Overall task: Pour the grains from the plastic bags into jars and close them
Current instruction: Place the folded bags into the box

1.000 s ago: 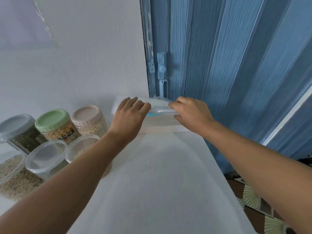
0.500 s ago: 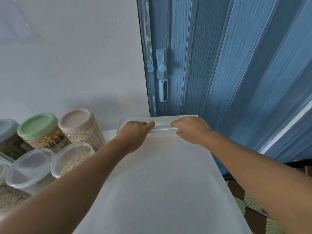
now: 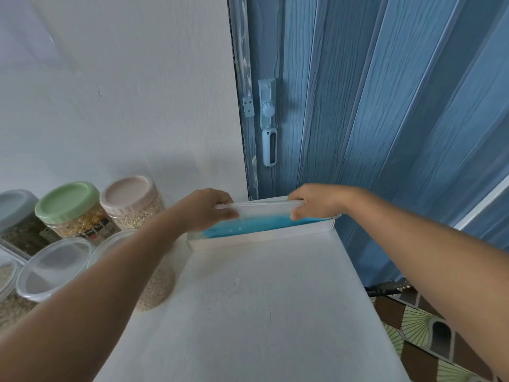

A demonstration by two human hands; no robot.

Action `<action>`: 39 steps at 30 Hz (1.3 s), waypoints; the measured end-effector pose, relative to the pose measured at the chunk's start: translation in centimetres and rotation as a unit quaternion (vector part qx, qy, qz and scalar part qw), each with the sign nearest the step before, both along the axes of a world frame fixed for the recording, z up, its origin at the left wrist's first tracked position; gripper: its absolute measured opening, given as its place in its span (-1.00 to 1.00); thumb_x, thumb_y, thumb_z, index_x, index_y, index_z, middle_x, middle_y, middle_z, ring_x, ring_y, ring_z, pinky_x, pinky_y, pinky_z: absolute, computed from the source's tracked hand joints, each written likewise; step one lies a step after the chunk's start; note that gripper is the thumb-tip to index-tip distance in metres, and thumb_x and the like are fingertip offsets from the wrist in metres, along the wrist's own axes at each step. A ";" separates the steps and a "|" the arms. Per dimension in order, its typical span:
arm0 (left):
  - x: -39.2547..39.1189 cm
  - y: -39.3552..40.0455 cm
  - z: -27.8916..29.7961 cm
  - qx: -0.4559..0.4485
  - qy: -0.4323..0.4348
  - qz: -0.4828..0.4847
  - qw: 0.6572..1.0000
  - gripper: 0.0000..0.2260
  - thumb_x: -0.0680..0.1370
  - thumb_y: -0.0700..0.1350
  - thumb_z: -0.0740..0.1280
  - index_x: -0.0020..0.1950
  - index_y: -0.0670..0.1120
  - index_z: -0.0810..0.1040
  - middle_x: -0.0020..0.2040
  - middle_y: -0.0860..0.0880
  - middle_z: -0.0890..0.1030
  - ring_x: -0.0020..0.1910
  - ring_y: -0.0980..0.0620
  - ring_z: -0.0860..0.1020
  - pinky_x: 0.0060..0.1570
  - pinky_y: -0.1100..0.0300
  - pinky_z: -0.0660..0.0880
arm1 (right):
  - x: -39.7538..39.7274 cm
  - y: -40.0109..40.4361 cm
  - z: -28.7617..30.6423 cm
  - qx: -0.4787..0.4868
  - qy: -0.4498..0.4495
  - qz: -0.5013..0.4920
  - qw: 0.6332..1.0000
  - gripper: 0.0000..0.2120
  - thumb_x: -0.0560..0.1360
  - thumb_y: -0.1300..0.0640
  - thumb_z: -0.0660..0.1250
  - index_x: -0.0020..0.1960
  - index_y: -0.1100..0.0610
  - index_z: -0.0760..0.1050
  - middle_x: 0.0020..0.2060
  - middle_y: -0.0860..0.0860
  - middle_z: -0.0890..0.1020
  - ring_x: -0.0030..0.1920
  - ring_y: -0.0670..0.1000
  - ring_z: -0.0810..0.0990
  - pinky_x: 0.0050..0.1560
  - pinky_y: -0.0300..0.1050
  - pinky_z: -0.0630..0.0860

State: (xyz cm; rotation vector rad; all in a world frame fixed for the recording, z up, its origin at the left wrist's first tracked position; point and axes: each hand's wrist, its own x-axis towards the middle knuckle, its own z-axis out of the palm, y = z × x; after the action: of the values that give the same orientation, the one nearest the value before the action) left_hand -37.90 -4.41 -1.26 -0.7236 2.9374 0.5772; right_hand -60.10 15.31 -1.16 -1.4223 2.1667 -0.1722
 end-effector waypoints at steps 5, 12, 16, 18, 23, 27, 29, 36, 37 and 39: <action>-0.1 0.4 -0.4 0.149 0.089 0.131 0.976 -0.70 0.51 0.11 0.55 0.00 -0.09 0.64 -0.12 -0.07 0.70 -0.22 0.01 0.58 -0.25 0.16 0.45 | -0.7 0.4 -0.6 -0.059 -0.031 -0.068 0.995 -0.69 0.51 -0.14 0.48 -0.10 0.11 0.60 -0.26 0.01 0.55 -0.26 0.01 0.49 -0.24 -0.09 0.33; 0.7 0.6 -0.4 0.257 0.125 0.222 0.932 -0.71 0.49 0.05 0.57 0.00 -0.14 0.66 -0.03 -0.11 0.69 -0.10 -0.05 0.63 -0.14 0.14 0.54 | -0.9 0.9 -1.2 -0.085 -0.044 -0.093 0.991 -0.67 0.43 -0.17 0.57 -0.26 0.03 0.57 -0.36 -0.05 0.52 -0.32 -0.02 0.46 -0.30 -0.11 0.30; 1.1 0.9 -1.3 0.172 0.101 0.166 0.966 -0.76 0.49 0.01 0.58 0.02 -0.08 0.65 0.00 -0.06 0.69 -0.06 -0.04 0.63 -0.06 0.12 0.54 | -0.6 1.0 -1.3 -0.090 -0.027 -0.084 0.992 -0.65 0.43 -0.15 0.58 -0.28 0.05 0.55 -0.39 -0.05 0.50 -0.34 -0.02 0.45 -0.31 -0.12 0.28; 1.4 0.9 -1.1 0.073 0.048 0.099 0.991 -0.68 0.45 0.01 0.60 0.13 -0.01 0.63 0.05 0.06 0.66 0.04 0.00 0.60 0.03 0.14 0.49 | -0.6 1.0 -1.8 -0.105 -0.005 -0.074 0.992 -0.67 0.44 -0.14 0.56 -0.31 0.02 0.53 -0.41 -0.07 0.52 -0.34 -0.01 0.48 -0.32 -0.11 0.30; 1.5 1.0 -1.1 -0.045 0.055 0.070 0.995 -0.79 0.52 -0.04 0.51 0.11 0.05 0.57 0.04 0.01 0.65 0.01 -0.05 0.58 -0.03 0.10 0.47 | -0.2 1.2 -1.7 -0.144 0.034 -0.046 0.988 -0.65 0.50 -0.18 0.49 -0.26 0.02 0.48 -0.39 -0.02 0.54 -0.33 0.04 0.52 -0.30 -0.07 0.34; 1.6 0.9 -0.6 -0.136 0.093 0.035 0.986 -0.84 0.61 -0.06 0.37 0.17 -0.03 0.52 0.00 -0.02 0.58 -0.07 -0.08 0.51 -0.11 0.07 0.39 | 0.1 1.1 -0.3 -0.194 0.117 -0.001 0.974 -0.67 0.55 -0.19 0.43 -0.17 0.05 0.50 -0.38 -0.02 0.53 -0.30 0.00 0.53 -0.29 -0.07 0.39; 1.7 1.0 -0.5 -0.159 0.124 0.015 0.979 -0.85 0.63 -0.09 0.33 0.18 -0.07 0.50 -0.02 -0.02 0.50 -0.11 -0.10 0.49 -0.13 0.07 0.35 | 0.0 1.1 -0.2 -0.224 0.147 0.017 0.963 -0.68 0.57 -0.20 0.40 -0.13 0.03 0.51 -0.36 -0.04 0.55 -0.28 0.01 0.55 -0.26 -0.06 0.45; 2.8 2.7 -1.5 -0.248 0.168 -0.074 0.951 -0.87 0.57 -0.28 0.34 0.03 -0.15 0.41 0.00 -0.17 0.54 -0.28 -0.20 0.52 -0.29 0.05 0.35 | 0.3 1.8 -2.4 -0.297 0.217 0.080 0.927 -0.92 0.65 -0.02 0.31 0.06 -0.04 0.55 -0.13 -0.11 0.57 -0.15 0.03 0.56 -0.29 -0.07 0.42; 2.9 2.8 -1.4 -0.265 0.172 -0.075 0.946 -0.85 0.54 -0.30 0.36 0.01 -0.16 0.41 -0.05 -0.18 0.56 -0.32 -0.21 0.51 -0.31 0.07 0.32 | 0.2 2.0 -2.6 -0.314 0.228 0.088 0.917 -0.95 0.64 0.04 0.31 0.07 -0.03 0.55 -0.15 -0.11 0.58 -0.17 0.02 0.56 -0.32 -0.09 0.39; 3.1 2.8 -1.0 -0.282 0.180 -0.070 0.940 -0.83 0.54 -0.27 0.37 0.00 -0.15 0.39 -0.12 -0.17 0.55 -0.36 -0.22 0.48 -0.35 0.07 0.31 | 0.2 2.3 -2.7 -0.342 0.246 0.096 0.902 -0.94 0.62 0.11 0.33 0.06 -0.02 0.56 -0.19 -0.10 0.58 -0.21 0.02 0.54 -0.36 -0.11 0.39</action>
State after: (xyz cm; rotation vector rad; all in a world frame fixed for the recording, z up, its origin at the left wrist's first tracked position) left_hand -34.78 -1.61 -2.22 -0.4648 3.4997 -0.1902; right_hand -59.92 17.63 -3.81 -2.2648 2.4629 -0.6056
